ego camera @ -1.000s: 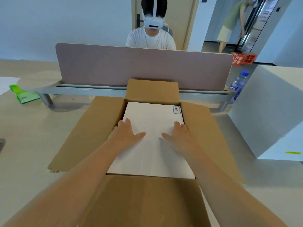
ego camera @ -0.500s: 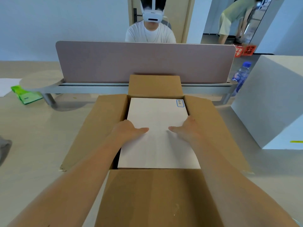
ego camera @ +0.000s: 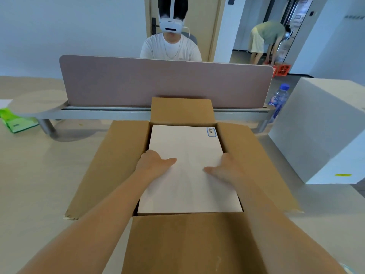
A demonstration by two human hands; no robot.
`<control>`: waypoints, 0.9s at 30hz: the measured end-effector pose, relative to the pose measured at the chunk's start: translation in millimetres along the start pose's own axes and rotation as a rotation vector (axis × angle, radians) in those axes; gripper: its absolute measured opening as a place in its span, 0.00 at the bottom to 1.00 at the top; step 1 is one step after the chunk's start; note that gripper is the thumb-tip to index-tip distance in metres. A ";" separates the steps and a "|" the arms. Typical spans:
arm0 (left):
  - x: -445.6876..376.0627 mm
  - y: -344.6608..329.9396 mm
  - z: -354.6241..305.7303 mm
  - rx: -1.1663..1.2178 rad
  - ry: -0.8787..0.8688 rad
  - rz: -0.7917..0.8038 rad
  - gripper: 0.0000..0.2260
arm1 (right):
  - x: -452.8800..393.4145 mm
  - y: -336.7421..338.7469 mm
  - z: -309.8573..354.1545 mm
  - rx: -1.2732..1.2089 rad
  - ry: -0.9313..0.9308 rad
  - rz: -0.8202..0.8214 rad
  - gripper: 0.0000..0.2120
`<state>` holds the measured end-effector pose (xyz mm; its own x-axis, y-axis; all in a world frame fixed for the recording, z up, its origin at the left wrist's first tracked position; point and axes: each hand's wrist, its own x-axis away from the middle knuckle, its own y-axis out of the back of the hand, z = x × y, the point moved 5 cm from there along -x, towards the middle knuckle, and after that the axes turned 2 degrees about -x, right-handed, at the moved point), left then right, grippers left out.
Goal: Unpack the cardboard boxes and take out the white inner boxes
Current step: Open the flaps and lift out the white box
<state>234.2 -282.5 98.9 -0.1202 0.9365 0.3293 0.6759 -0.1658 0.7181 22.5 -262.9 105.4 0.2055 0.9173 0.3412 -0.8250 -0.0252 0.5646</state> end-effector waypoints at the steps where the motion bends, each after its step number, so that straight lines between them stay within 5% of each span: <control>1: 0.9 1.1 0.1 -0.021 -0.006 -0.012 0.18 | 0.0 -0.7 -1.0 0.049 -0.010 -0.016 0.28; 4: 1.1 1.8 -0.5 -0.110 -0.009 -0.022 0.21 | -1.4 -1.9 -3.3 0.109 -0.056 -0.037 0.36; 7: -0.1 4.5 -3.9 -0.173 0.009 -0.022 0.22 | -6.3 -3.9 -6.4 0.108 -0.084 0.011 0.25; 10: -2.8 5.4 -4.2 -0.163 0.020 -0.031 0.27 | -11.1 -4.5 -9.6 0.038 -0.068 0.020 0.28; 13: 0.8 7.2 -2.7 -0.090 0.044 -0.043 0.34 | -8.4 -1.1 -7.7 -0.081 -0.033 0.052 0.13; 18: 2.3 14.4 4.5 0.117 0.017 -0.041 0.19 | -4.5 10.5 -9.7 -0.307 -0.011 0.057 0.12; 24: 0.3 19.6 16.9 0.348 -0.084 -0.068 0.12 | 7.2 14.0 -9.4 -0.490 0.024 0.057 0.27; 27: 4.1 22.7 18.8 0.476 -0.162 -0.070 0.08 | 10.5 17.9 -9.8 -0.624 0.062 0.069 0.12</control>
<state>262.7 -276.7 105.1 -0.0882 0.9826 0.1636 0.9311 0.0230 0.3639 4.7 -249.9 111.8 0.1258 0.9435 0.3066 -0.9908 0.1349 -0.0085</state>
